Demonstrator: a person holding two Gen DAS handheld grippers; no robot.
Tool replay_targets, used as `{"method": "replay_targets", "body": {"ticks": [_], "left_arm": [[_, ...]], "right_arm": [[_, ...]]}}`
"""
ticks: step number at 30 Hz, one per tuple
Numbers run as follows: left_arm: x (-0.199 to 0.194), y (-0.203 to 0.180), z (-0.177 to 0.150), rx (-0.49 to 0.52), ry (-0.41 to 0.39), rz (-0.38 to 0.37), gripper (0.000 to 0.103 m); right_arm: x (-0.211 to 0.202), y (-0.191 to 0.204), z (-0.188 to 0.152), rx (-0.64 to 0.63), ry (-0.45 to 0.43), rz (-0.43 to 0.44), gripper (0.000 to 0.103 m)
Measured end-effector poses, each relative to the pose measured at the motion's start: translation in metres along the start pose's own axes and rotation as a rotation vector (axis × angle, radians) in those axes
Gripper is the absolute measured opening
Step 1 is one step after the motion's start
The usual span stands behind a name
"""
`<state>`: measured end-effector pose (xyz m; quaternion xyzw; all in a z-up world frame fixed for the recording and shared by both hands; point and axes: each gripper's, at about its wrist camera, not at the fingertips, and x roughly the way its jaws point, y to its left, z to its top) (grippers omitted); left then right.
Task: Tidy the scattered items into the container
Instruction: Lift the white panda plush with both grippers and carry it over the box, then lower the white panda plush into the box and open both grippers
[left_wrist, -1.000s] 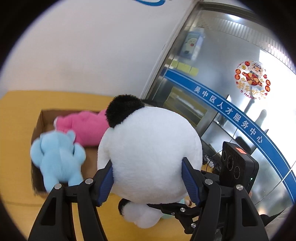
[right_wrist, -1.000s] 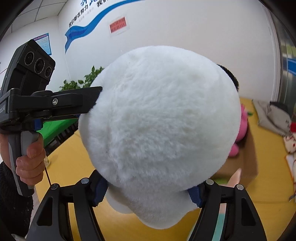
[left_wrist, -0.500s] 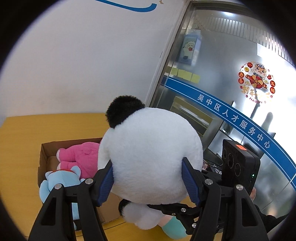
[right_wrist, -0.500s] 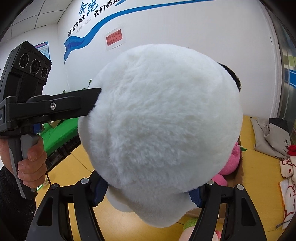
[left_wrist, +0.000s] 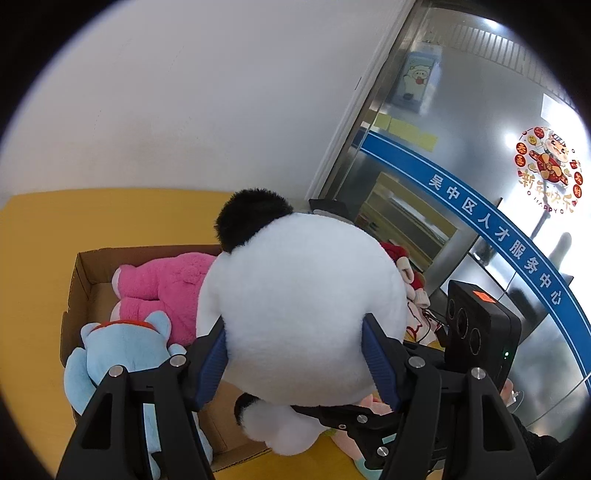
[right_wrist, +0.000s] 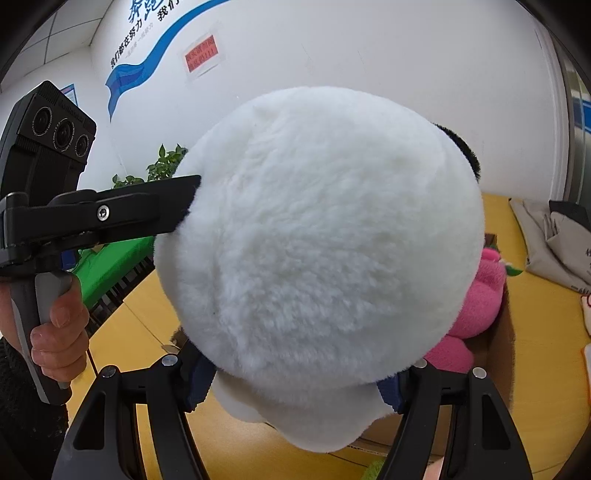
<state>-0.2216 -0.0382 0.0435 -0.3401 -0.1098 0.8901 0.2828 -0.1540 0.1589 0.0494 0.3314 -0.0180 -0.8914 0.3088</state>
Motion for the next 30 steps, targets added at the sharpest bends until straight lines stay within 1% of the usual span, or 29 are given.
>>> {"method": "replay_targets", "body": {"ticks": [3,6,10,12,15,19,23,25,26,27,28,30], "left_arm": [[0.022,0.022,-0.008,-0.045,0.039,0.016,0.067],[0.046,0.044,-0.021,-0.09,0.093,0.045,0.067],[0.069,0.067,-0.044,-0.162,0.169,0.073,0.067],[0.073,0.071,-0.053,-0.175,0.18,0.076,0.067],[0.073,0.072,-0.061,-0.196,0.172,0.094,0.067],[0.075,0.076,-0.07,-0.221,0.19,0.121,0.067],[0.074,0.078,-0.072,-0.236,0.175,0.139,0.067],[0.068,0.07,-0.071,-0.215,0.159,0.165,0.067],[0.063,0.065,-0.069,-0.2,0.147,0.178,0.067],[0.056,0.058,-0.067,-0.177,0.134,0.2,0.066],[0.048,0.05,-0.066,-0.148,0.117,0.226,0.065],[0.024,0.025,-0.064,-0.082,0.048,0.264,0.067]], "right_arm": [[0.025,-0.011,-0.007,0.022,0.037,-0.013,0.077],[0.054,-0.023,-0.018,0.057,0.101,-0.015,0.077],[0.082,-0.039,-0.045,0.107,0.198,0.012,0.077],[0.089,-0.041,-0.056,0.113,0.225,0.007,0.077],[0.093,-0.042,-0.061,0.114,0.248,0.0,0.077],[0.101,-0.041,-0.066,0.104,0.291,-0.016,0.077],[0.106,-0.045,-0.069,0.115,0.298,-0.031,0.078],[0.104,-0.05,-0.074,0.126,0.299,-0.032,0.084],[0.1,-0.051,-0.075,0.129,0.295,-0.039,0.084],[0.091,-0.053,-0.078,0.129,0.285,-0.051,0.089],[0.081,-0.053,-0.078,0.123,0.269,-0.066,0.096],[0.051,-0.049,-0.079,0.093,0.215,-0.101,0.099]]}}
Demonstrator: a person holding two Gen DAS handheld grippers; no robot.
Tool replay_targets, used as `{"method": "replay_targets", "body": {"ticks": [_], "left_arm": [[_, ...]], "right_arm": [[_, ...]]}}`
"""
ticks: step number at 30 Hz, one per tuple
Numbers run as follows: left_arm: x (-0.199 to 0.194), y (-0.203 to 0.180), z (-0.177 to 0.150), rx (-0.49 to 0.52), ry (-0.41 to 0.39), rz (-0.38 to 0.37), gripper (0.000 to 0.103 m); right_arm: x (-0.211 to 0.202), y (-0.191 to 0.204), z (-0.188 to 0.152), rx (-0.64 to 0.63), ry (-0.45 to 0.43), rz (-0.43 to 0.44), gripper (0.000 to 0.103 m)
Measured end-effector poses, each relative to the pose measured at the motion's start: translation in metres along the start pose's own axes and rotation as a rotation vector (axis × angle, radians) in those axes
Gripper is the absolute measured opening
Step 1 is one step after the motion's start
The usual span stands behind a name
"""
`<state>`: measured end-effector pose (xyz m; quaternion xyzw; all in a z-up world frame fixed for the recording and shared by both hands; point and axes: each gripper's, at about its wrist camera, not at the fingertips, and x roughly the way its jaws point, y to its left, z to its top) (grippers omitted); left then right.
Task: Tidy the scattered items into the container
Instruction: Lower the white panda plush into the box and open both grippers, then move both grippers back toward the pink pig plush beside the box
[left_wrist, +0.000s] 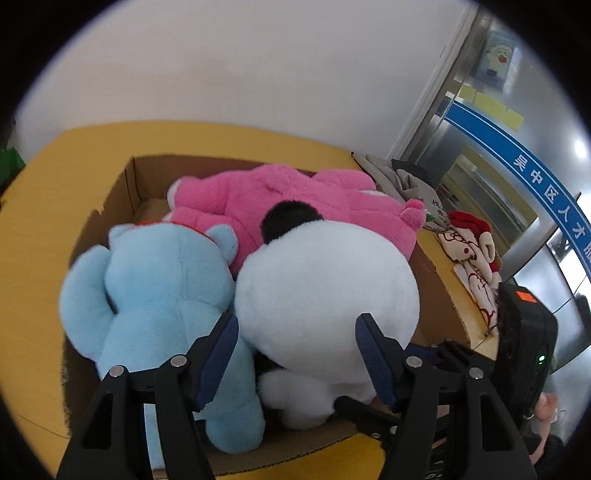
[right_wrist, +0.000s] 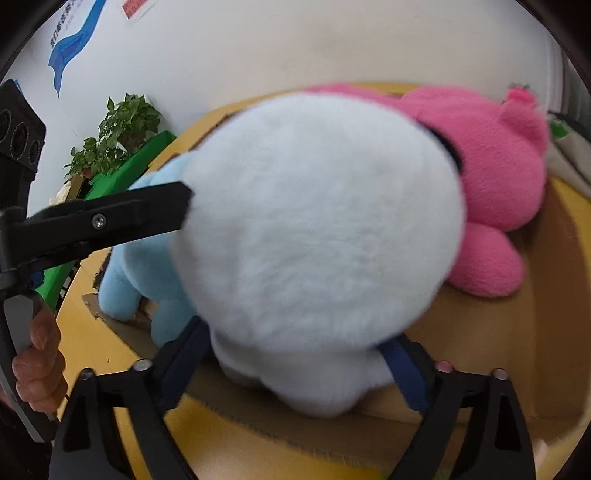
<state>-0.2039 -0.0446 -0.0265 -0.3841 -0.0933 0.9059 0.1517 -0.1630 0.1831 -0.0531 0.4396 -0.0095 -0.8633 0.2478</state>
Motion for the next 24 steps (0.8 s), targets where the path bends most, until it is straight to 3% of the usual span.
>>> {"method": "replay_targets", "body": {"ticks": [2,4,9,12,24], "left_arm": [[-0.035,-0.019,-0.004,0.031,-0.084,0.008,0.069],[-0.068,-0.039,-0.011,0.04,-0.162,0.031,0.082],[-0.127,-0.077,-0.031,0.065,-0.276,0.135,0.083],[-0.141,-0.088,-0.045,0.081,-0.278,0.193,0.083],[-0.161,-0.102,-0.075,0.077,-0.267,0.231,0.083]], "right_arm": [[-0.032,0.005,-0.006,-0.026,-0.062,-0.027,0.102],[-0.066,0.008,-0.013,-0.035,-0.132,-0.045,0.103],[-0.109,0.037,-0.011,-0.068,-0.24,-0.147,0.103],[-0.117,0.05,-0.007,-0.071,-0.262,-0.184,0.103],[-0.153,0.064,-0.031,-0.115,-0.274,-0.237,0.103]]}}
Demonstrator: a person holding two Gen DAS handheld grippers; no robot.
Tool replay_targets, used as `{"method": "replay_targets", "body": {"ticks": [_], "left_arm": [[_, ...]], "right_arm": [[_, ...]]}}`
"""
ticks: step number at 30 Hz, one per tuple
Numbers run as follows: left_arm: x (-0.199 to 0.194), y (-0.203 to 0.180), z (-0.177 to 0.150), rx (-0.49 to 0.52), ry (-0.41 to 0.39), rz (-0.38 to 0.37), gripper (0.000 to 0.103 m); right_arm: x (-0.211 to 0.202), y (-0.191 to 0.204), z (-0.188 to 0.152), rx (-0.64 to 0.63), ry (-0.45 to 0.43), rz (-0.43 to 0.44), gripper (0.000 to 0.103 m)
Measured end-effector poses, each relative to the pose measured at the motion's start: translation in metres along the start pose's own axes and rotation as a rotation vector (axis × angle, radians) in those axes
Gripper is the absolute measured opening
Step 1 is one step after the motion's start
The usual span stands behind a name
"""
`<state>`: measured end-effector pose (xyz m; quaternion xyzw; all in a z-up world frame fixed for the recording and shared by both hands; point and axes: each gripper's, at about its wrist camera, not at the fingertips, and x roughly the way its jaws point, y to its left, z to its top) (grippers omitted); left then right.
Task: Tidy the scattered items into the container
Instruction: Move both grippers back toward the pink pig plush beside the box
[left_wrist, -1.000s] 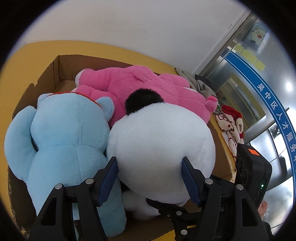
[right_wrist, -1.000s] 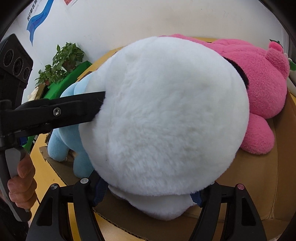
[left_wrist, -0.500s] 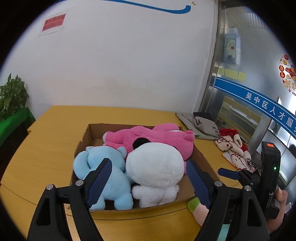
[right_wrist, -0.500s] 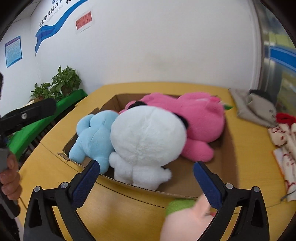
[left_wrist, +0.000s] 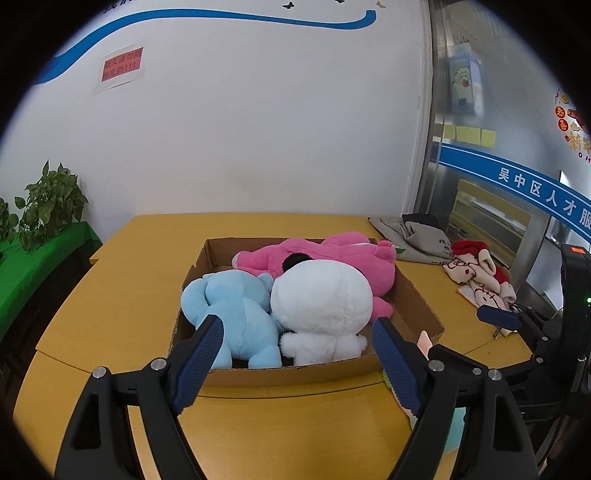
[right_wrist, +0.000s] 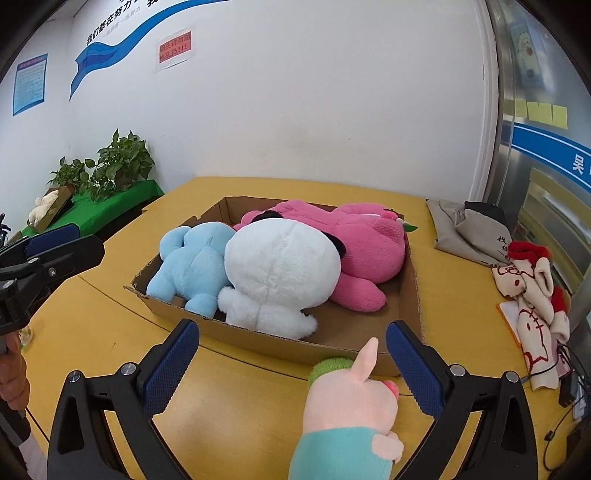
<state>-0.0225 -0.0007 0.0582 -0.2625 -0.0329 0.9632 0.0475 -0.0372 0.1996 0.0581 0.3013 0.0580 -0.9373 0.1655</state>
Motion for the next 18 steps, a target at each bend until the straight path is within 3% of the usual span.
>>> {"method": "replay_targets", "body": {"ticks": [18], "left_arm": [[0.008,0.007,-0.013,-0.023,0.038,-0.027,0.083]], "right_arm": [[0.005,0.006,-0.002,-0.026,0.025,-0.027,0.103]]}}
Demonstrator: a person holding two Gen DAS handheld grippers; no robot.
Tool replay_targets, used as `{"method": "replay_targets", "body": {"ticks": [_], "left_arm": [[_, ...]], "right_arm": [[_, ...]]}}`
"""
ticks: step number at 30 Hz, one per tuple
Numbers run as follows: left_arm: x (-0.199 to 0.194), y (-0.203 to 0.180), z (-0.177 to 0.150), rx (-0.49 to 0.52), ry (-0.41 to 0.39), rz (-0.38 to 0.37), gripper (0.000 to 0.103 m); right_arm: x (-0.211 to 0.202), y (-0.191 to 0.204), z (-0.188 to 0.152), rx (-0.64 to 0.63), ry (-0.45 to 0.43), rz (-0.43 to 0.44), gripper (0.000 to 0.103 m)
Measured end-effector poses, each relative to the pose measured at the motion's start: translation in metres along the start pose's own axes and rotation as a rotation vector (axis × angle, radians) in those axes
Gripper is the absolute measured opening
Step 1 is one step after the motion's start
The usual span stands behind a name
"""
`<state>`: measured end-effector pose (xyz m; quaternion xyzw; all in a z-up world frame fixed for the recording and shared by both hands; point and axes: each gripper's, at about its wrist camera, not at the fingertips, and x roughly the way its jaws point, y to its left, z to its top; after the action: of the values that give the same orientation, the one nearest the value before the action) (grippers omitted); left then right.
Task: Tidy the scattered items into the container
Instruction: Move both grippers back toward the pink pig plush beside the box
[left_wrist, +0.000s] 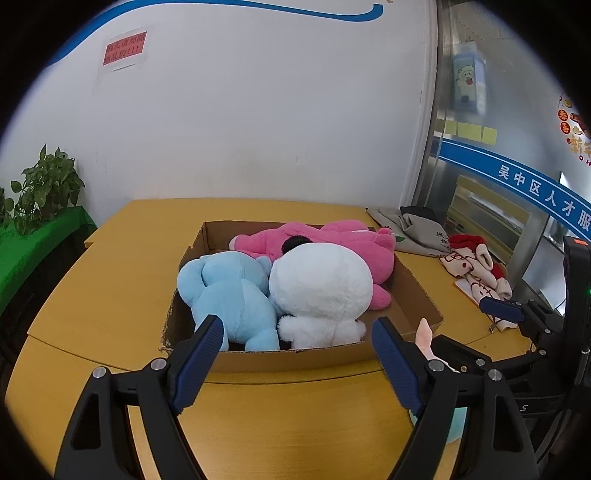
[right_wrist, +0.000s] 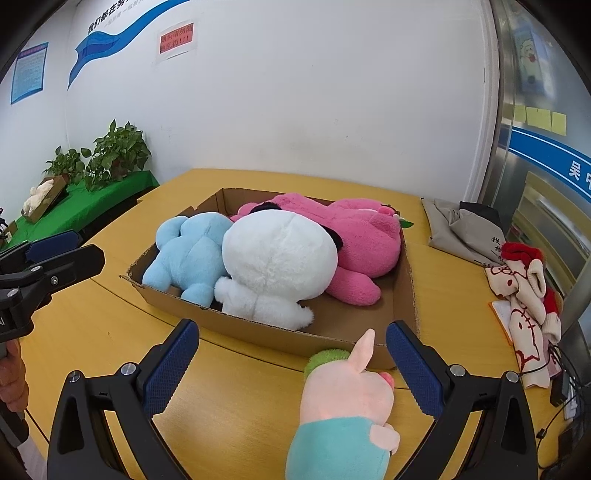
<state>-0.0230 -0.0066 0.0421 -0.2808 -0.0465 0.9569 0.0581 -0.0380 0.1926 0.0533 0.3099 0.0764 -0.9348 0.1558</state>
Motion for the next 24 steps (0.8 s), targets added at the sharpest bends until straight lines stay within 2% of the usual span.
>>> {"method": "replay_targets", "body": {"ticks": [24], "left_arm": [[0.013,-0.003,-0.004,0.006,0.042,-0.028,0.083]], "right_arm": [[0.011,-0.005,-0.006,0.014,0.024,0.013,0.103]]}}
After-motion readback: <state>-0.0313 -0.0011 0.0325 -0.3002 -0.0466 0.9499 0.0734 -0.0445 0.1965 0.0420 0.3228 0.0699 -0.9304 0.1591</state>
